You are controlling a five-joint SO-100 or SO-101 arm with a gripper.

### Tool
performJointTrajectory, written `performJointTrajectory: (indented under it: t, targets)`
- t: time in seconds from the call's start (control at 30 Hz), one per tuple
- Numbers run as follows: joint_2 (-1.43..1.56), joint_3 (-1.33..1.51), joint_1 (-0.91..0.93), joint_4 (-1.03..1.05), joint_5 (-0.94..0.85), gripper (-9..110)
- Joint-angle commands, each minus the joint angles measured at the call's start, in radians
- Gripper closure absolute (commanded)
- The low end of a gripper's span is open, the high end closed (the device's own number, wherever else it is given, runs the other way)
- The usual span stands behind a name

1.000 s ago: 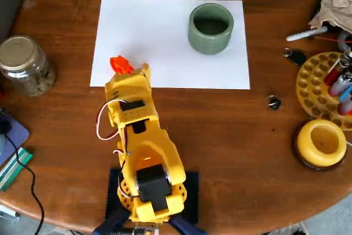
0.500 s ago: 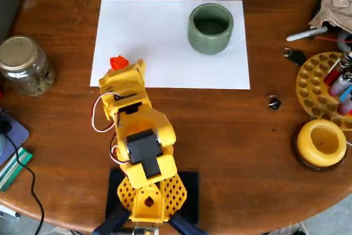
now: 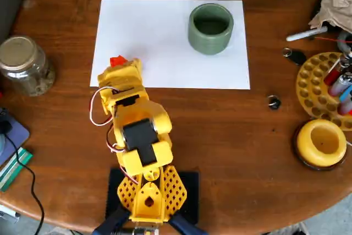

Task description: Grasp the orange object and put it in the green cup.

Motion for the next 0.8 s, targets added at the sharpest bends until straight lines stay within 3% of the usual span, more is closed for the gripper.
performJointTrajectory:
  t: [0.0,0.17,0.47,0.77]
  targets:
    - [-0.017,-0.041,0.026,-0.014,0.008,102]
    - [-0.100,-0.043,0.014,-0.077,0.038,102]
    - [0.026,-0.003,0.037,-0.064,0.074,102]
    - [0.405,-0.064,0.184,0.284,0.074,102]
